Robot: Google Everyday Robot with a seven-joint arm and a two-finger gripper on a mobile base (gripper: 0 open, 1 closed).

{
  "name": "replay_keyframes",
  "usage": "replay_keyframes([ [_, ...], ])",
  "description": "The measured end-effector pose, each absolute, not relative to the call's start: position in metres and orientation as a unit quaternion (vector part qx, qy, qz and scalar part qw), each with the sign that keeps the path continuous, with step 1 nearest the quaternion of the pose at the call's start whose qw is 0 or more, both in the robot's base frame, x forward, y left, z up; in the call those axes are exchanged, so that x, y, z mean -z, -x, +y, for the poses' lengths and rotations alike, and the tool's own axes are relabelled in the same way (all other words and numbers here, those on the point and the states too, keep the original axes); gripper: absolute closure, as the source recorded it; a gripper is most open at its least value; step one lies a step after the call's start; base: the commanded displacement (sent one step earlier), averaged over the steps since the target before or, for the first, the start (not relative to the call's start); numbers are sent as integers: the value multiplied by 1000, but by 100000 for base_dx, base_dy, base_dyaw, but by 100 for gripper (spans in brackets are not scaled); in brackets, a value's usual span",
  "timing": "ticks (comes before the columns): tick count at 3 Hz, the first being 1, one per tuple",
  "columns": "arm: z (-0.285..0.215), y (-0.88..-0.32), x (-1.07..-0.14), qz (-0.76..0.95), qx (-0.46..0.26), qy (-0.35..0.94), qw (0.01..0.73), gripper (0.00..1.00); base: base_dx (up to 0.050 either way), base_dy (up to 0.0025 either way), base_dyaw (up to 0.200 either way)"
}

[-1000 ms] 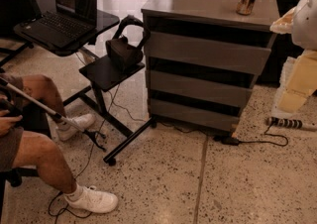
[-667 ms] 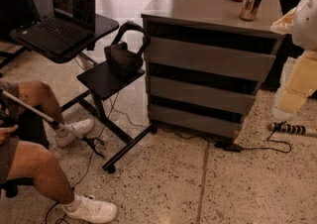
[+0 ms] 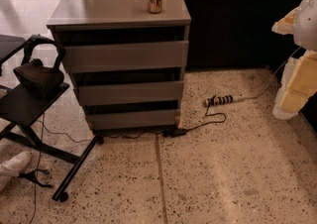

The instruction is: Move orange can near green can

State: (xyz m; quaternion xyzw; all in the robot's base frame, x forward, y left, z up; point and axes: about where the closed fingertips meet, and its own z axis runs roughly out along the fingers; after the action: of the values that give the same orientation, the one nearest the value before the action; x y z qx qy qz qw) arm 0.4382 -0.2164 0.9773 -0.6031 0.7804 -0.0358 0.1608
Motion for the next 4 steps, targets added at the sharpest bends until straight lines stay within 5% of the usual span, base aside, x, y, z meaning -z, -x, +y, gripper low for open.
replay_keyframes([
  [2,-216,-438,-977,780,36,603,161,0,4953,-2,35],
  [3,-216,-438,-977,780,36,603,161,0,0,0,14201],
  [4,-216,-438,-977,780,36,603,161,0,5011,-7,172],
])
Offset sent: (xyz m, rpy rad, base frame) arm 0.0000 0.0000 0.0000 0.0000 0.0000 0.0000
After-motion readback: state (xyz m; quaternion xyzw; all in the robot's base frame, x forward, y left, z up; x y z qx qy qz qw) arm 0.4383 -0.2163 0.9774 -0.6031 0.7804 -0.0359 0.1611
